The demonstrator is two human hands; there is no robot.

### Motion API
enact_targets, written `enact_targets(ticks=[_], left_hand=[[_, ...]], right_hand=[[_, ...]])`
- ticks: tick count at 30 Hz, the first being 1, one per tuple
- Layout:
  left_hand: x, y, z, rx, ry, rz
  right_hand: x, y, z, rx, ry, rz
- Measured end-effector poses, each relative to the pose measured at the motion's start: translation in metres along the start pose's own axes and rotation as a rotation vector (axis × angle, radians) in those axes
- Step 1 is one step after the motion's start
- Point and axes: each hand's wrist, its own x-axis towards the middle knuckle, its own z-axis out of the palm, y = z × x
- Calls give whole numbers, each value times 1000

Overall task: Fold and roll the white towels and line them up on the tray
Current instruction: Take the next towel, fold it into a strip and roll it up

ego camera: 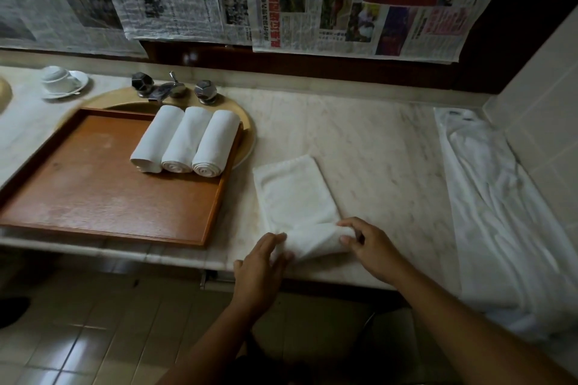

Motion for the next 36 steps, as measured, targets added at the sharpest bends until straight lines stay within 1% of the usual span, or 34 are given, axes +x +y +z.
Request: enact_targets(ticks=[2, 7, 9, 11, 13, 16, 18, 21, 23, 25, 28, 30, 32, 36], left_hand=[[3, -2, -1, -60, 2, -64], [24, -1, -15, -129, -96, -143], [32, 2, -18, -103, -98, -173], [32, 8, -19, -15, -24, -179], [27, 13, -18, 109, 100, -97], [20, 9, -13, 306, 153, 109], [17, 5, -15, 402, 144, 195], [8, 0, -17, 474, 74, 229], [0, -1, -15, 432, 31, 196], [-4, -2, -9, 252, 14, 141], [-5, -2, -6, -18, 59, 53], [0, -4, -9, -121, 6, -40], [9, -4, -15, -170, -58, -98], [33, -2, -28, -161, -131, -158]], right_hand=[[8, -8, -4, 22, -56, 35], [36, -27, -8, -44, -138, 144], [46, -31, -8, -77, -109, 200], [50, -34, -8, -212, -41, 218], [47, -39, -5, -361, 45, 158], [32, -35, 3, -451, 157, -53], [21, -23, 9, -412, 184, -125], [6, -8, 10, -236, 109, -38], [-3, -2, 8, -171, 33, 12], [-5, 2, 8, -119, -9, 40], [2, -3, 5, -94, -68, 54], [13, -10, 2, -93, -104, 81], [26, -15, -1, -100, -113, 122], [48, -27, -5, -147, -101, 203]])
